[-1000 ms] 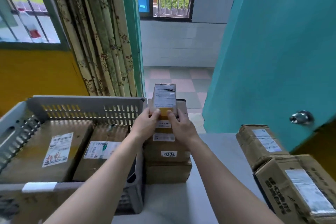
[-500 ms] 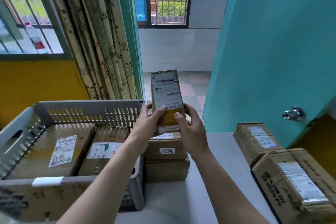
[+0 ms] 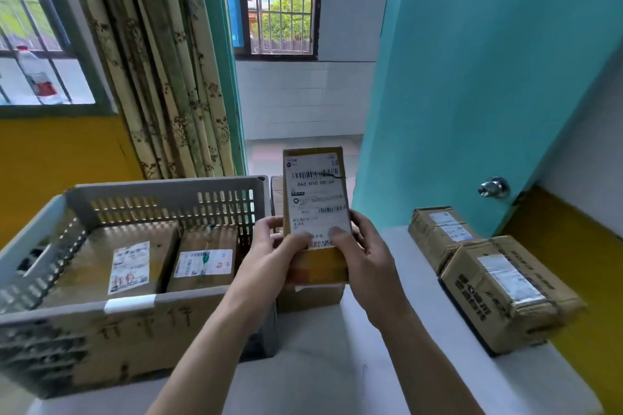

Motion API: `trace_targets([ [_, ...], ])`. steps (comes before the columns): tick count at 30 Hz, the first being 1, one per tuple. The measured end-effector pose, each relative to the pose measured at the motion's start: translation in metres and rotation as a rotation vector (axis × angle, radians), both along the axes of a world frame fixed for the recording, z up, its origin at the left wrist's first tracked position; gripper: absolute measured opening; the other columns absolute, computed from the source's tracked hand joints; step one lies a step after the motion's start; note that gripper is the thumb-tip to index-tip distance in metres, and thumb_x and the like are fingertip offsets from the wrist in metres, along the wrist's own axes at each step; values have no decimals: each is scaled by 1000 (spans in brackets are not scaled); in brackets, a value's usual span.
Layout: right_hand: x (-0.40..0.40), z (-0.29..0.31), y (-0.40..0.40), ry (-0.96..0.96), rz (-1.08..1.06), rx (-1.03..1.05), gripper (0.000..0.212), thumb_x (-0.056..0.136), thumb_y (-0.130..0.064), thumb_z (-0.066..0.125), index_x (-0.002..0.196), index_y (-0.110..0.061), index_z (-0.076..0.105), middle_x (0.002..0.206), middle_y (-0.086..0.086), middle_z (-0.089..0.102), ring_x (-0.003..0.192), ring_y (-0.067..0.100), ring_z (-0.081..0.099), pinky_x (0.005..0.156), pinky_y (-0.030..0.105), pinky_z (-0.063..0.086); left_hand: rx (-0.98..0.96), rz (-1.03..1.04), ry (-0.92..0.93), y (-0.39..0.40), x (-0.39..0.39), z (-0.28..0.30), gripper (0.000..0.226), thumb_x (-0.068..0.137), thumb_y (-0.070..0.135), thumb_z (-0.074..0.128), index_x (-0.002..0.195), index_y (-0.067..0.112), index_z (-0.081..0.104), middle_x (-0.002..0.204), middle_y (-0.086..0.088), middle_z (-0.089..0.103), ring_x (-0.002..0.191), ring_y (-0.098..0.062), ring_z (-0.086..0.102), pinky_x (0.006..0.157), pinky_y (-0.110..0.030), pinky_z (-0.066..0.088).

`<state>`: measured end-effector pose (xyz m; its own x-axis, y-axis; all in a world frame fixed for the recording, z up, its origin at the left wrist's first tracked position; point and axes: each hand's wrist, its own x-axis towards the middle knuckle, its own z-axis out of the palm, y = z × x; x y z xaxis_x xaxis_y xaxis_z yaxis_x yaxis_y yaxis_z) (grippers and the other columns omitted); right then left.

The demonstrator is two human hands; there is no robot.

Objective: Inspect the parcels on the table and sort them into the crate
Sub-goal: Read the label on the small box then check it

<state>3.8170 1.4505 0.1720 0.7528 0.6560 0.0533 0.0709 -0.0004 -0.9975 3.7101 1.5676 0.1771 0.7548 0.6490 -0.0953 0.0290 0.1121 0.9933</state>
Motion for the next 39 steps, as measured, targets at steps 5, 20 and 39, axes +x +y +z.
trace_targets([
  [5, -33, -8, -18, 56, 1, 1, 42, 81, -49, 61, 123, -47, 57, 115, -13, 71, 102, 10, 70, 85, 33, 61, -47, 3, 3, -8, -26, -3, 51, 89, 48, 73, 132, 37, 47, 120, -9, 71, 100, -28, 76, 79, -54, 64],
  [20, -19, 7, -41, 157, -93, -27, 24, 99, -40, 59, 122, -35, 56, 108, -5, 74, 87, 17, 76, 76, 41, 65, 32, -73, 40, -53, -23, -5, 54, 86, 48, 73, 131, 41, 44, 116, -5, 73, 93, -20, 78, 82, -44, 65],
  [39, 46, -6, -53, 138, -25, -108, 23, 102, -50, 47, 118, -35, 54, 107, -4, 72, 87, 20, 75, 79, 43, 64, 75, 50, 83, -84, 35, -16, 47, 86, 51, 72, 124, 48, 43, 120, -5, 70, 95, -22, 78, 83, -48, 64],
])
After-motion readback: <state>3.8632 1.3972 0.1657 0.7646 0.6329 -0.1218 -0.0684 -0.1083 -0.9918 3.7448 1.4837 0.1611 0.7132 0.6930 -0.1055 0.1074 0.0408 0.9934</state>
